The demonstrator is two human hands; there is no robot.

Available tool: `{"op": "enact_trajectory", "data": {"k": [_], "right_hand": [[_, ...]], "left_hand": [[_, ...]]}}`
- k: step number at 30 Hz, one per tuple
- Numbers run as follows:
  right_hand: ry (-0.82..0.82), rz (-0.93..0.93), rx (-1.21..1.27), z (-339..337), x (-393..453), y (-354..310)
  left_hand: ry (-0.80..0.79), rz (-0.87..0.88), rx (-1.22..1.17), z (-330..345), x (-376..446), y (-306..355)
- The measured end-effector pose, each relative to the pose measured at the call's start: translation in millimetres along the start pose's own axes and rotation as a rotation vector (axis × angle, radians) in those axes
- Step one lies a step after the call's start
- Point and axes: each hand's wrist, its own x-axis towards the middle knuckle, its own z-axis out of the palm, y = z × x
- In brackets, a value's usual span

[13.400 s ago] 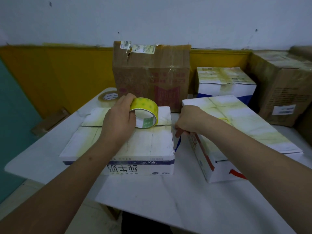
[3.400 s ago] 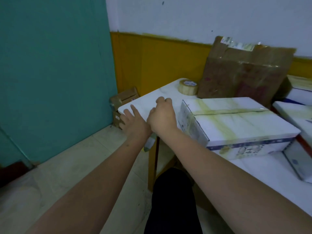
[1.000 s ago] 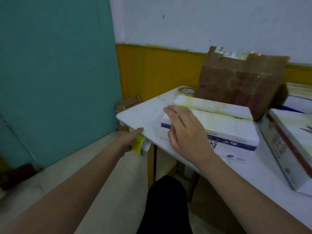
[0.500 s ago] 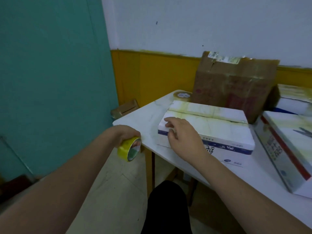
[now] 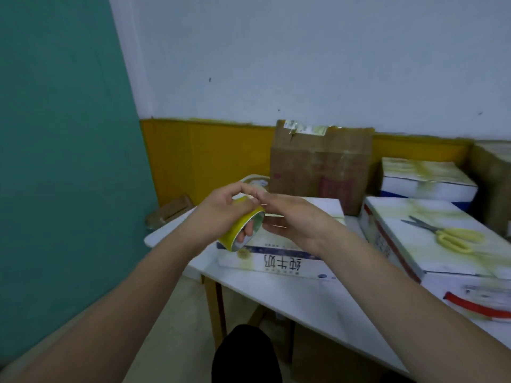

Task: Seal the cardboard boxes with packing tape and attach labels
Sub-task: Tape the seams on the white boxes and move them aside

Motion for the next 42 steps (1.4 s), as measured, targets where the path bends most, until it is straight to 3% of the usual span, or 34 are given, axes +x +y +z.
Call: {"op": "enact_trajectory", "data": {"k": [4,7,11,14,16,23,30,38,42], "right_hand": [[0.035,-0.012,0.112,-40.8,-16.0,-9.3],[0.093,-0.047,0.062,-66.2,-26.1,-12.8],[0.29,-0.131,-0.134,-87.4,-33.0,-14.1],[0.475,-0.14,-0.371,-104.6,-24.4,-8.8],[0.521,-0.102,-0.518,-113.9,-14.3,0.9],[0.568,-0.141,-0.881,-127.4,19.7,-0.8],[0.484,-0.087,-0.928,-141.6,46.4,19.8],[0.488,-0.266,-1.134,-143.3,58.4,47.8],[0.57,-0.181,-1.313,-144.2,60.9,54.0]], "left_hand": [[-0.052,0.06,-0.034,31.8,5.3,6.0],[-0.084,0.064,-0.061,52.8,11.5,6.3],[-0.122,-0.031,-0.107,81.3,13.6,6.2],[-0.227,-0.188,-0.307,99.9,10.7,4.9],[-0.182,-0.25,-0.432,108.4,10.7,4.1],[-0.039,-0.324,-0.352,140.8,-2.0,11.8],[0.03,-0.392,-0.288,161.3,-7.4,-0.5],[0.011,-0.383,-0.396,162.6,0.3,-23.5],[-0.007,-0.375,-0.403,165.9,-1.1,-27.0]]}}
